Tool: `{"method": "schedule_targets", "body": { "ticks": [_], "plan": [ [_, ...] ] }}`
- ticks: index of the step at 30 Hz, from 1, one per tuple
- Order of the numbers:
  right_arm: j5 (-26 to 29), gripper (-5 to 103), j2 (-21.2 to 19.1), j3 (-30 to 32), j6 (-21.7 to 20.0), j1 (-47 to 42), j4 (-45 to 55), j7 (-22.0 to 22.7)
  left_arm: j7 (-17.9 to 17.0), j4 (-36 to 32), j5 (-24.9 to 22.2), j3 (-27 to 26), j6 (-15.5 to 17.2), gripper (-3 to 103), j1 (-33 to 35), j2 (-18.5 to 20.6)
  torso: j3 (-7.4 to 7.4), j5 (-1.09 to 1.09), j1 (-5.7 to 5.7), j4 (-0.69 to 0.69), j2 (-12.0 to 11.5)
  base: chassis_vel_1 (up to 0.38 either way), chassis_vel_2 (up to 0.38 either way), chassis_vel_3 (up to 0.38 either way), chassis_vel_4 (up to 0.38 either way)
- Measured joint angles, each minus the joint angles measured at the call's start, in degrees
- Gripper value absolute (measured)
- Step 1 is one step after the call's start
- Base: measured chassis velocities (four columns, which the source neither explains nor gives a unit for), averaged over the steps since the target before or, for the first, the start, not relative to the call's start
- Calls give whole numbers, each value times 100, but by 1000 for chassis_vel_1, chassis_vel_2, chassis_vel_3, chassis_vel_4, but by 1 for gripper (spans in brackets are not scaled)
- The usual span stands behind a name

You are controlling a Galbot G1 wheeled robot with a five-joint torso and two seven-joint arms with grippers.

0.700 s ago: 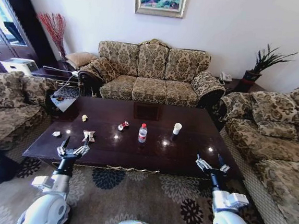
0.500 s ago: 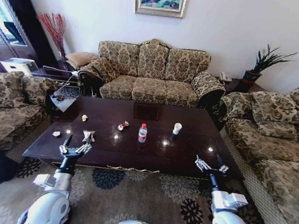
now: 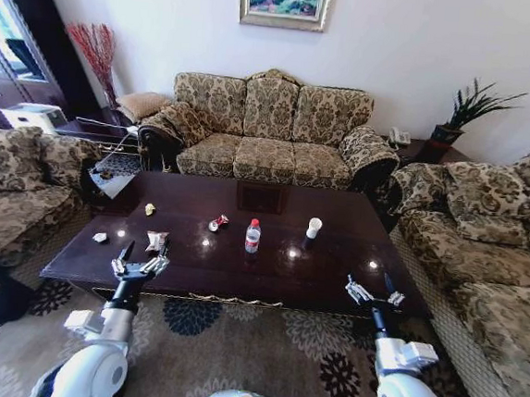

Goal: Move to the front of the table and place the trash on the table into the trash bin.

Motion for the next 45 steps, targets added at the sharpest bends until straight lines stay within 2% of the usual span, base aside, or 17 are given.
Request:
{"method": "schedule_targets", "body": {
  "ticks": [5,16,22,29,33,45],
  "plan": [
    [-26,100,-47,0,17,-38,-19,-10,-16,15,-1,3,38,102,-17,-69,0,1,0,-1,0,0,0,0,0],
    [2,100,-6,-49,44,-52,-6,-2,-50,129,46,132,113,96,-61,-159,0,1,0,-1,0,86,68,-82,-93],
    [107,100,-19,-58,351,9,-47,13,-89,145,43,122,142,99,-63,-182,0,-1,-1,-1,0,222,206,-212,-194],
    [77,100,18,-69,381,-44,-1,-103,-266,152,-18,172,157,100,-73,-215,0,-3,1,0,0,108,145,-80,-110],
    [74,100,38,-75,453,-75,-18,-113,-328,169,-54,178,177,100,-98,-217,1,3,2,-1,-1,-9,-43,-4,20],
    [90,100,26,-53,504,-90,-38,-121,-358,142,34,158,296,100,-85,-246,1,1,2,0,-1,98,-122,-105,113]
  ]
}}
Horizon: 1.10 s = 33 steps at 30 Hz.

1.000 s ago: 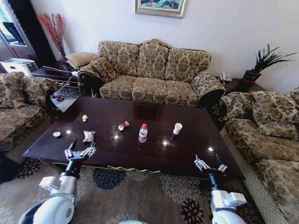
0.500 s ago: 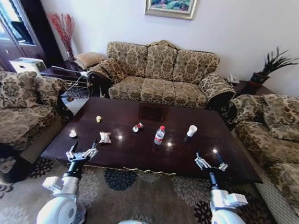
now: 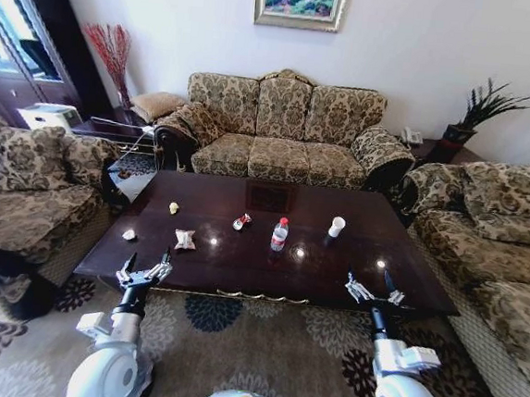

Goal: Move to the front of the table and place the trash on the table into the trash bin.

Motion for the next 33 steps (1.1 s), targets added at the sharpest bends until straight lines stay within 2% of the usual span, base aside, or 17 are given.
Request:
{"method": "schedule_targets", "body": {
  "ticks": [13,21,29,30,31,33],
  "plan": [
    [-8,100,46,-27,165,-4,-155,-20,-3,213,93,-103,-9,100,-13,69,-3,0,-7,-1,2,265,-270,-283,267],
    [-66,100,79,12,229,-68,-275,-121,27,710,189,-328,-49,100,137,331,-2,-1,-7,0,4,73,-92,-70,98],
    [-133,100,93,33,548,-145,-522,-181,91,1388,492,-314,-176,100,259,643,2,-1,6,-1,-3,-19,74,24,-58],
    [-153,100,107,20,622,-139,-560,-163,109,1454,514,-310,-167,100,263,673,1,-3,3,-2,-2,0,0,0,0],
    [-264,100,191,-12,919,-12,-727,-56,126,1617,539,-272,-115,100,279,711,-2,1,-5,0,0,61,18,-82,-29],
    [-323,100,225,-6,999,42,-789,-34,132,1672,557,-249,-107,100,282,713,-3,1,-6,0,1,61,17,-91,-29]
  ]
}}
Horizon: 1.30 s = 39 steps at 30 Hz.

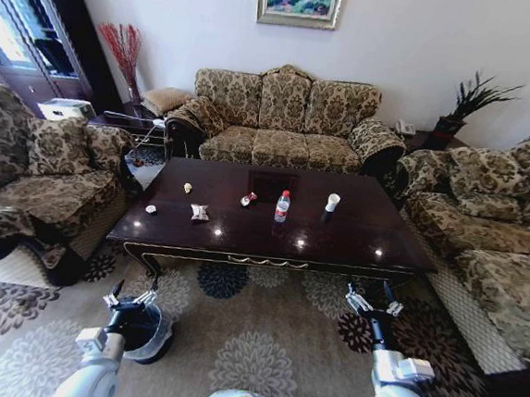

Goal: Move to the front of the table and place the trash on the table into the trash bin.

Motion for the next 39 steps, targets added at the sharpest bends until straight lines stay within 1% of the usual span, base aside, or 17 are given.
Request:
{"method": "schedule_targets", "body": {
  "ticks": [2,7,13,19,24,28,31,36,38,39],
  "plan": [
    [-72,100,53,14,65,78,-99,38,49,206,115,85,1,100,-11,-35,0,-3,0,2,0,87,23,-77,-11],
    [-72,100,20,7,53,80,-178,43,100,419,221,169,-3,100,-116,-116,2,-3,3,1,0,42,24,-15,-6],
    [-88,100,55,-37,70,172,-260,44,176,718,240,174,-19,100,-157,-45,2,-1,4,0,0,0,0,0,0],
    [-102,100,93,-63,126,177,-305,43,206,830,287,180,-73,100,-140,-27,2,-1,4,1,0,0,0,0,0],
    [-129,100,81,-65,139,137,-333,40,206,689,397,214,-90,100,-161,-75,2,0,4,0,0,56,63,-60,-60],
    [-162,100,73,-69,85,154,-309,42,205,698,431,231,-92,100,-217,-83,2,0,4,0,0,117,113,-115,-133],
    [-179,100,42,-80,15,200,-272,49,211,844,432,243,-99,100,-272,-81,2,0,4,0,0,204,189,-196,-208],
    [-169,100,28,-109,8,232,-270,51,264,1052,435,259,-116,100,-308,-61,2,-1,4,0,0,227,247,-233,-255],
    [-1,100,38,-188,77,268,-255,105,339,1261,523,263,-175,100,-334,-40,2,-2,4,2,-1,251,240,-241,-249],
    [-1,100,38,-188,77,268,-255,105,339,1261,523,263,-175,100,-334,-40,2,-2,4,2,-1,251,240,-212,-239]
  ]
}}
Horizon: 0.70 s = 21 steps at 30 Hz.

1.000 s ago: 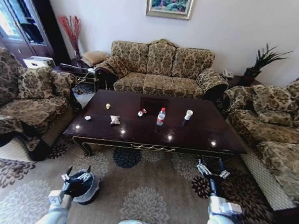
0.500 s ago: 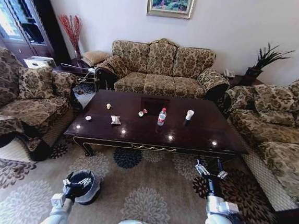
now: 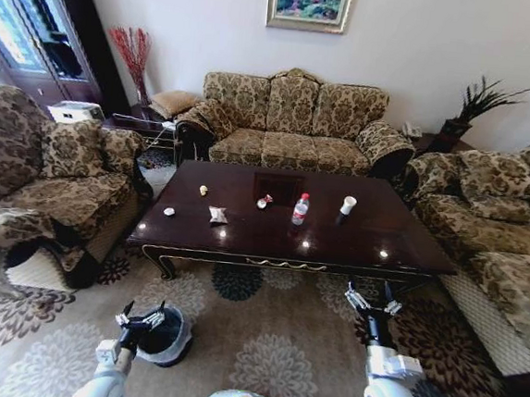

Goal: Move to the front of the table and place the trash on the table into the trash bin.

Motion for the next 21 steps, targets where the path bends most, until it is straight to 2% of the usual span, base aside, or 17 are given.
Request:
{"method": "schedule_targets", "body": {
  "ticks": [6,9,10,13,15,17,19,21],
  "plan": [
    [21,100,13,-17,109,-27,-1,-52,221,729,196,35,-37,100,-182,113,0,-1,0,0,0,97,111,-98,-82],
    [-49,100,-5,1,100,-68,-2,-53,336,1514,229,193,-41,100,-566,224,0,3,0,-2,0,0,0,0,0],
    [-49,100,-5,1,100,-68,-2,-53,336,1514,229,193,-41,100,-566,224,0,3,0,-2,0,0,0,0,0],
    [-106,100,-43,30,51,-119,52,-50,382,2325,240,427,-56,100,-1070,312,0,1,0,-5,0,-39,-56,23,32],
    [-113,100,-50,32,35,-128,65,-50,375,2492,260,466,-83,100,-1168,324,0,2,0,-3,0,-16,-27,-1,7],
    [-146,100,-73,47,-51,-156,130,-19,330,3161,435,590,-237,100,-1631,360,0,-2,0,-2,0,0,0,0,0],
    [-154,100,-78,52,-86,-168,157,-4,337,3373,506,634,-279,100,-1768,383,0,-2,0,-4,0,0,0,0,0],
    [-174,100,-83,59,-131,-194,196,23,387,3956,694,732,-381,100,-2089,438,0,1,0,0,0,0,0,0,0]
  ]
}}
